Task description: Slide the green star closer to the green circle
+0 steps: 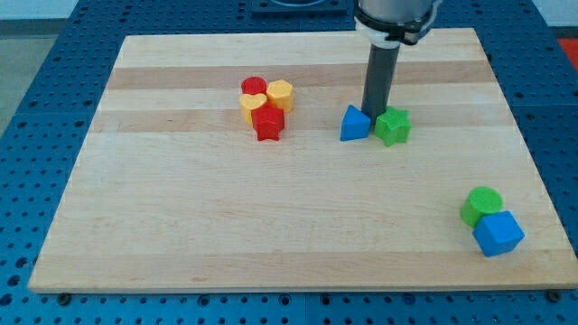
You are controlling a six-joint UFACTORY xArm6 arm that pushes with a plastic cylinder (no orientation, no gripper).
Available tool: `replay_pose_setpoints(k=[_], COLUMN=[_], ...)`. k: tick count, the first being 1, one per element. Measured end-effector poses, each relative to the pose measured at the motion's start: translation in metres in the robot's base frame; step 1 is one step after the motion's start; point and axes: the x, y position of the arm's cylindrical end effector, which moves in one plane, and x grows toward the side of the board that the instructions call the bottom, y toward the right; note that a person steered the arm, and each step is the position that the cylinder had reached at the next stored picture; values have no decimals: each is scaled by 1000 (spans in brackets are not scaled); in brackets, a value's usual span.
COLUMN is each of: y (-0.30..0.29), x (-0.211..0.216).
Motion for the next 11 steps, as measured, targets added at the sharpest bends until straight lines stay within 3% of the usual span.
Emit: replay_pose_setpoints(k=[5, 11], y=[72, 78], x=[17, 78])
